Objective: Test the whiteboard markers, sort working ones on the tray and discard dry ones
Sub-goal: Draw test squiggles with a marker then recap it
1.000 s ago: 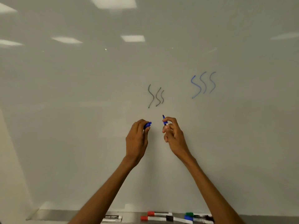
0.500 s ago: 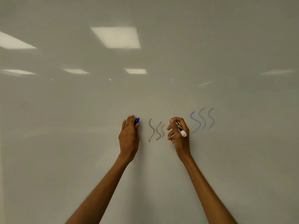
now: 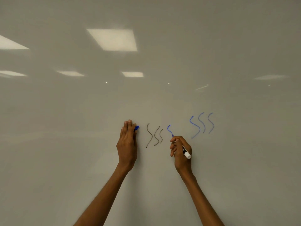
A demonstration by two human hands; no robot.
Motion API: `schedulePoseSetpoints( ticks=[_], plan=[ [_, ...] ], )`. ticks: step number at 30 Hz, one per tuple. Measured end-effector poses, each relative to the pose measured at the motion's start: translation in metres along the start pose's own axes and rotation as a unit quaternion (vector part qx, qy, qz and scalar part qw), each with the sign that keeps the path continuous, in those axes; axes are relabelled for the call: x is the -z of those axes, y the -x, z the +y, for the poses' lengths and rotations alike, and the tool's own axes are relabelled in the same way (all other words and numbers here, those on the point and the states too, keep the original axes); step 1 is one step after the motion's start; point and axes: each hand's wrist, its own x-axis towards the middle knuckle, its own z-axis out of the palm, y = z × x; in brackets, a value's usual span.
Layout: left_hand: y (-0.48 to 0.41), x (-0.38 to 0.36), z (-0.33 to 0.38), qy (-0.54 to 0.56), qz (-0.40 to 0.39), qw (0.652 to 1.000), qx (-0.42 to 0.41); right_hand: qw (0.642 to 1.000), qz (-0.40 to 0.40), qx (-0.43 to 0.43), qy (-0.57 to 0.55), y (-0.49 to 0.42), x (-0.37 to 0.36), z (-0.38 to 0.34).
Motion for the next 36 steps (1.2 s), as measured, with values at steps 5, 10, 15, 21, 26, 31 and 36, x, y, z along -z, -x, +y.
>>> schedulePoseSetpoints(
  ticks=[5, 10, 15, 21, 26, 31, 36],
  plan=[
    [0.0, -0.003, -0.001, 0.0, 0.014, 1.0, -0.01, 0.999, -0.034, -0.006, 0.011, 0.01, 0.004, 0.001],
    [0.001, -0.005, -0.004, -0.011, 0.024, 0.999, -0.027, 0.999, -0.011, 0.035, 0.001, -0.026, 0.007, -0.022],
    [0.001, -0.007, -0.007, -0.019, 0.029, 0.999, -0.036, 1.0, -0.009, 0.013, -0.002, -0.018, 0.014, -0.01],
    [0.001, -0.007, -0.006, -0.022, 0.027, 0.999, -0.04, 1.0, -0.013, -0.01, 0.0, 0.001, 0.017, -0.001],
    [0.002, -0.006, -0.008, -0.017, 0.022, 0.999, -0.038, 0.999, 0.035, 0.005, -0.009, -0.023, 0.021, -0.026],
    [0.002, -0.003, -0.007, -0.006, 0.002, 1.0, -0.024, 1.0, 0.005, -0.015, 0.018, -0.021, 0.026, -0.019],
    [0.003, 0.004, -0.003, 0.023, -0.056, 0.998, 0.007, 0.998, 0.033, -0.056, -0.01, 0.007, 0.036, 0.003]
  ],
)
